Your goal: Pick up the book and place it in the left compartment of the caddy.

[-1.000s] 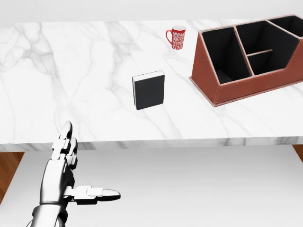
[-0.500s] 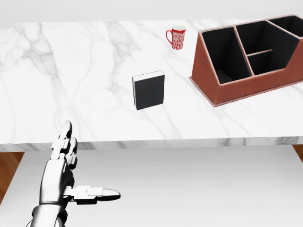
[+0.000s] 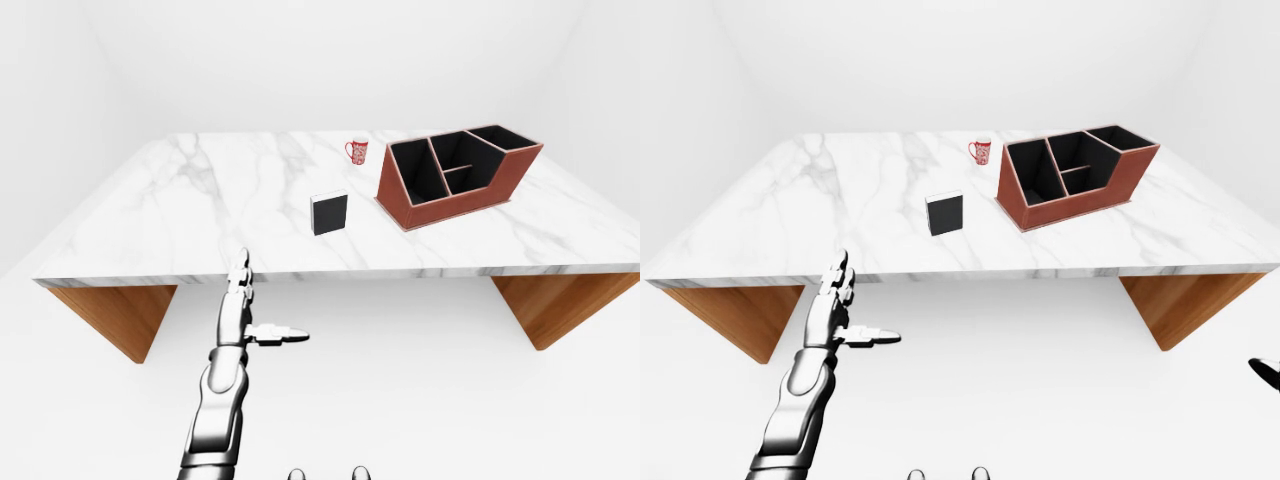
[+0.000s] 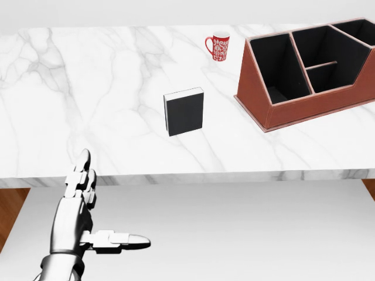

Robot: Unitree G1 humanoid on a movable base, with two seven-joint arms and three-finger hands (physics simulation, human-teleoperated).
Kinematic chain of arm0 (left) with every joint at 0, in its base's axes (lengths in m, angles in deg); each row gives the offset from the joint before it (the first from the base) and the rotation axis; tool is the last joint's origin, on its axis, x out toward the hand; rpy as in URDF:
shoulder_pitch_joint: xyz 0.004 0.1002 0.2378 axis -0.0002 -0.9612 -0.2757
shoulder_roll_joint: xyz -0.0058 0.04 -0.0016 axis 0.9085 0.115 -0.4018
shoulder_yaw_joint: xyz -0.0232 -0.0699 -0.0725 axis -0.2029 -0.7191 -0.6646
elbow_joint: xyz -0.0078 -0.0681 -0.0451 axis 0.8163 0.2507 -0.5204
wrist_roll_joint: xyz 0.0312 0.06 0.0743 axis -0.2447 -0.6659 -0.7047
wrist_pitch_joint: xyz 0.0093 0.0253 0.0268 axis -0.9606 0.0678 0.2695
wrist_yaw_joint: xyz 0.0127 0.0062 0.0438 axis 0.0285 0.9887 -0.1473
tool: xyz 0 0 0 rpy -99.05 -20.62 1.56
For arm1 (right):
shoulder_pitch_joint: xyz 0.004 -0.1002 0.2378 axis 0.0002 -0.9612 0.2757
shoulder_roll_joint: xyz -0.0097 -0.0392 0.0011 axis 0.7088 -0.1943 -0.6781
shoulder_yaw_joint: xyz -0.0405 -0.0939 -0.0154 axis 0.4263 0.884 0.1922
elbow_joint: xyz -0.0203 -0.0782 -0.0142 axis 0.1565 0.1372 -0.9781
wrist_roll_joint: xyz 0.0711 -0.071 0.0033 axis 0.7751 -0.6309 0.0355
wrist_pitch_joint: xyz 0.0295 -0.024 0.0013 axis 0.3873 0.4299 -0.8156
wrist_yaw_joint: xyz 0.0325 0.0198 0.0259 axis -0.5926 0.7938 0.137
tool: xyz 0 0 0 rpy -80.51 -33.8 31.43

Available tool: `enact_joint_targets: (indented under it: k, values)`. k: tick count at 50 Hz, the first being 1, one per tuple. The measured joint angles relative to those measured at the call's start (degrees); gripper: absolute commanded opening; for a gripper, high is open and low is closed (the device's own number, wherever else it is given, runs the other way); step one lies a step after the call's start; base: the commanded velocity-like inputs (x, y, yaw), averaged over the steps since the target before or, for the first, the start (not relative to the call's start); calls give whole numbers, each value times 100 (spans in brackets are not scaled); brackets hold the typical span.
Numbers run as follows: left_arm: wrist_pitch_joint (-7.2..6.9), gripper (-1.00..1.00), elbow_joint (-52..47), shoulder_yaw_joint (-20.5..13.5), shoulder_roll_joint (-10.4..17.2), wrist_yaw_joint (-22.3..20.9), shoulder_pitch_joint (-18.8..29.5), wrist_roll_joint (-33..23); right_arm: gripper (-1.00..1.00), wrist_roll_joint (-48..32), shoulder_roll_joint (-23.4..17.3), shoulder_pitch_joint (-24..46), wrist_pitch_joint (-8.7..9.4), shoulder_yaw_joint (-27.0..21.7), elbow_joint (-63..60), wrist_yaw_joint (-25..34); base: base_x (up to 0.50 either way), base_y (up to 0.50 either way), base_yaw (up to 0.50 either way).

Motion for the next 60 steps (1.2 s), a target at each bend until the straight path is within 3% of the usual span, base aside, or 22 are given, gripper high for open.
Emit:
enact_joint_targets:
  k: [32, 60]
  values:
    - [189, 100, 42, 58, -3, -57, 7, -186, 100, 181, 112, -100, 0, 15, -12, 576, 0, 0, 0]
    - [164, 100, 17, 90, -10, -77, -5, -273, 100, 137, 118, -107, 0, 37, 26, 666, 0, 0, 5]
